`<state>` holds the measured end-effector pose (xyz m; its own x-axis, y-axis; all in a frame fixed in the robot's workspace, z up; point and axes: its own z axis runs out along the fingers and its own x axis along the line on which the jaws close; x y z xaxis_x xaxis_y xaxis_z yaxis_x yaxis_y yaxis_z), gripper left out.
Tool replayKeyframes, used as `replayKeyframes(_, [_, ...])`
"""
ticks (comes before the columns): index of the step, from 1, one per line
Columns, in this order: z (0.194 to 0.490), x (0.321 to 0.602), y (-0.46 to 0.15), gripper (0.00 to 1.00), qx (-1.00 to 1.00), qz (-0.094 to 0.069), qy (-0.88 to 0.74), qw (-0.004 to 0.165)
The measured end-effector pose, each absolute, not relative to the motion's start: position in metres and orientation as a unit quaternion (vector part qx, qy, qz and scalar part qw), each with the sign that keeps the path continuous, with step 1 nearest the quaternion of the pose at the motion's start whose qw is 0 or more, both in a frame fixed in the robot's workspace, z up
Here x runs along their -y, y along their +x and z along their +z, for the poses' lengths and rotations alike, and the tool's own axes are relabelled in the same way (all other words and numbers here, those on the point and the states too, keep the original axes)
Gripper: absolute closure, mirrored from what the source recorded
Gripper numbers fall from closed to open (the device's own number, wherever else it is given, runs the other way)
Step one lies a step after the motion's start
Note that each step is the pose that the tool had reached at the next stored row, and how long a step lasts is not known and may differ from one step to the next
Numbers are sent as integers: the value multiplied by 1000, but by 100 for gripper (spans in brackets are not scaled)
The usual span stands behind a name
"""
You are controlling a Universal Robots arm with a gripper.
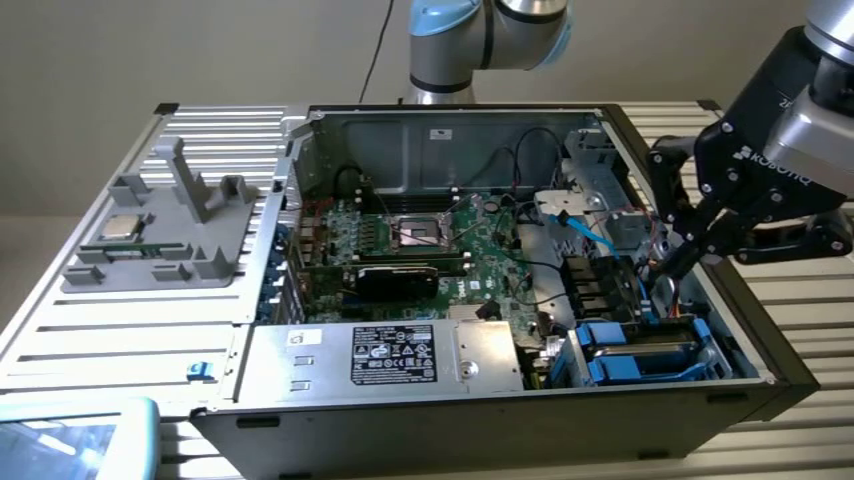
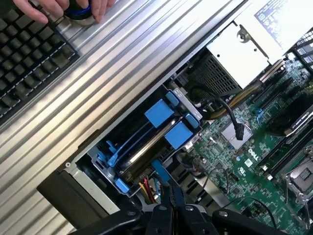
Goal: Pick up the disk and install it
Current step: 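Insert the second disk wire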
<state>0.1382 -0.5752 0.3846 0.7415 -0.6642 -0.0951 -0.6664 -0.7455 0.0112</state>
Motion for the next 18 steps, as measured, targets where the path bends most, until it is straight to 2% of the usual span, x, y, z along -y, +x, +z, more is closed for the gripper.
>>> replayKeyframes(18, [385, 575, 138, 89, -209, 46, -977, 24])
